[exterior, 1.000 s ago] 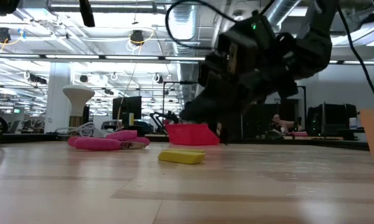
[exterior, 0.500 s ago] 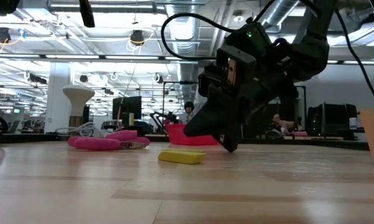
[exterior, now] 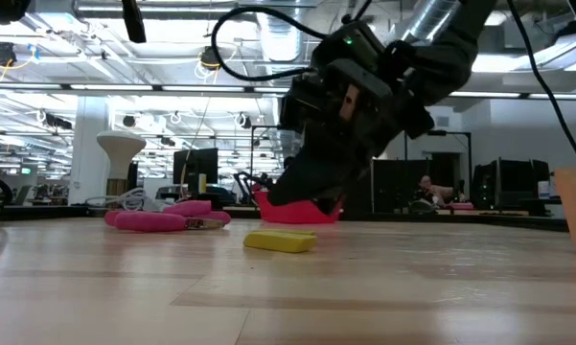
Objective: Pick & Place School Supplies
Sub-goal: Put the yellow eraser into the yellow bin
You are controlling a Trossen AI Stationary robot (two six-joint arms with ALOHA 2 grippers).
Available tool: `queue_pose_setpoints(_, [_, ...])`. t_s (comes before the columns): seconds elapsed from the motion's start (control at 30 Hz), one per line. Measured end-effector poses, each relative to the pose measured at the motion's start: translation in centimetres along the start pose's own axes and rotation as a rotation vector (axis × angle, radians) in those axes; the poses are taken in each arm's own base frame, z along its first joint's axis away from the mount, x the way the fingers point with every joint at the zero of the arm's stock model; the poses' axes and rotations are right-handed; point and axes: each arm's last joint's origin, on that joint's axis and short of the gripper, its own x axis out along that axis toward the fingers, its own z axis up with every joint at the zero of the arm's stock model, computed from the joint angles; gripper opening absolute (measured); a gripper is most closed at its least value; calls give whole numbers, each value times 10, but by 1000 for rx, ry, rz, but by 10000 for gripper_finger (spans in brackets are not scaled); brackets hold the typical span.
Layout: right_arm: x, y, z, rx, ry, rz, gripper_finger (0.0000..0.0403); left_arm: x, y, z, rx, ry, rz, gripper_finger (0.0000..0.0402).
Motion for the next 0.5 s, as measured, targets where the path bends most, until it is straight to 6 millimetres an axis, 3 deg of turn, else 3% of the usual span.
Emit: queue_pose_setpoints(0.5, [-1,-4,-4,-28,75,-22,0,0,0,0,-1,0,0,1])
